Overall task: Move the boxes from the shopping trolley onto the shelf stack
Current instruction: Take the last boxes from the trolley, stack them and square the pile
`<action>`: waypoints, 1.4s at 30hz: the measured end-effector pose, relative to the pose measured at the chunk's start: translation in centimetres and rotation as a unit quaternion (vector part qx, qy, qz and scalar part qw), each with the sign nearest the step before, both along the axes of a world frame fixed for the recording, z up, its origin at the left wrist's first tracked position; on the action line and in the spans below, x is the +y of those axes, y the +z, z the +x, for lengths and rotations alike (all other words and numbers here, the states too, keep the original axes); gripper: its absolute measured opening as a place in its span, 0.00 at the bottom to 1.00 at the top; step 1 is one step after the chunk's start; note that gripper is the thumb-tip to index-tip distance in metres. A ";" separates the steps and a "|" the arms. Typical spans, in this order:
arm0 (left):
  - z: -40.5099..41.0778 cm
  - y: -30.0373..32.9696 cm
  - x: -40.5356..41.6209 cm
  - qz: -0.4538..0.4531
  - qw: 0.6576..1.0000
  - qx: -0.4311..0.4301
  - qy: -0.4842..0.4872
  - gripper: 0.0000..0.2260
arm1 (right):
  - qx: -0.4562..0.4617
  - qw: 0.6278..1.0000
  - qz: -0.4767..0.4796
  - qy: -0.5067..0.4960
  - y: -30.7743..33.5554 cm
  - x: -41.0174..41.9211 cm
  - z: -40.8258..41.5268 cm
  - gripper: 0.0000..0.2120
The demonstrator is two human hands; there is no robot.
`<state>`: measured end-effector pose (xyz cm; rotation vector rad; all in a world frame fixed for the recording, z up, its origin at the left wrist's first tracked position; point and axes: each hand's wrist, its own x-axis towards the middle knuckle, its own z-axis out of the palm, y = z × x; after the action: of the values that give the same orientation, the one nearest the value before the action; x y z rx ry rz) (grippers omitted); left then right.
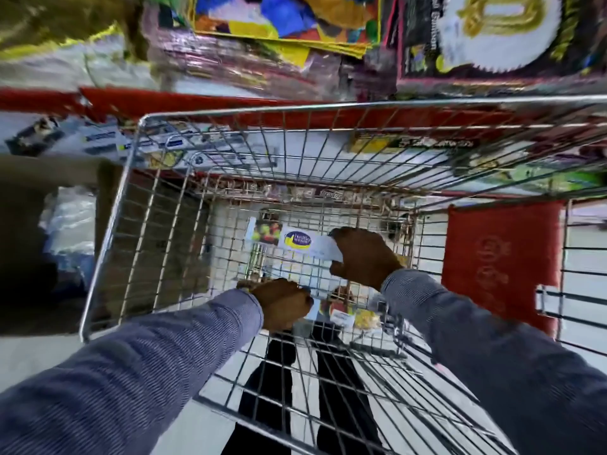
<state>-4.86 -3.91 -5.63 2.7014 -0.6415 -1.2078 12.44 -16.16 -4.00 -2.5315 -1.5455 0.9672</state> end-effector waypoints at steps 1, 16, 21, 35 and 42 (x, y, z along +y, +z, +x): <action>0.4 0.2 -0.3 -0.004 1.000 -0.003 0.013 0.14 | -0.014 1.000 0.012 0.002 0.7 0.0 0.5 0.28; 2.2 14.9 3.6 -0.068 0.960 -0.156 0.221 0.29 | -0.149 0.978 0.129 0.064 23.6 3.1 4.4 0.29; 3.1 28.5 5.7 -0.036 0.922 -0.314 0.222 0.30 | -0.208 0.957 0.192 0.061 36.8 4.8 6.4 0.26; 11.2 53.8 9.3 -0.034 0.825 -0.504 0.254 0.27 | -0.280 0.931 0.233 0.005 58.9 7.4 13.1 0.19; 15.9 57.5 10.7 -0.056 0.819 -0.507 0.262 0.29 | -0.279 0.935 0.216 -0.035 60.9 10.4 18.2 0.16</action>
<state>11.06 6.79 51.87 2.9198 0.0269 0.4505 30.64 -5.72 56.87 -2.6067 -1.5304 -0.1313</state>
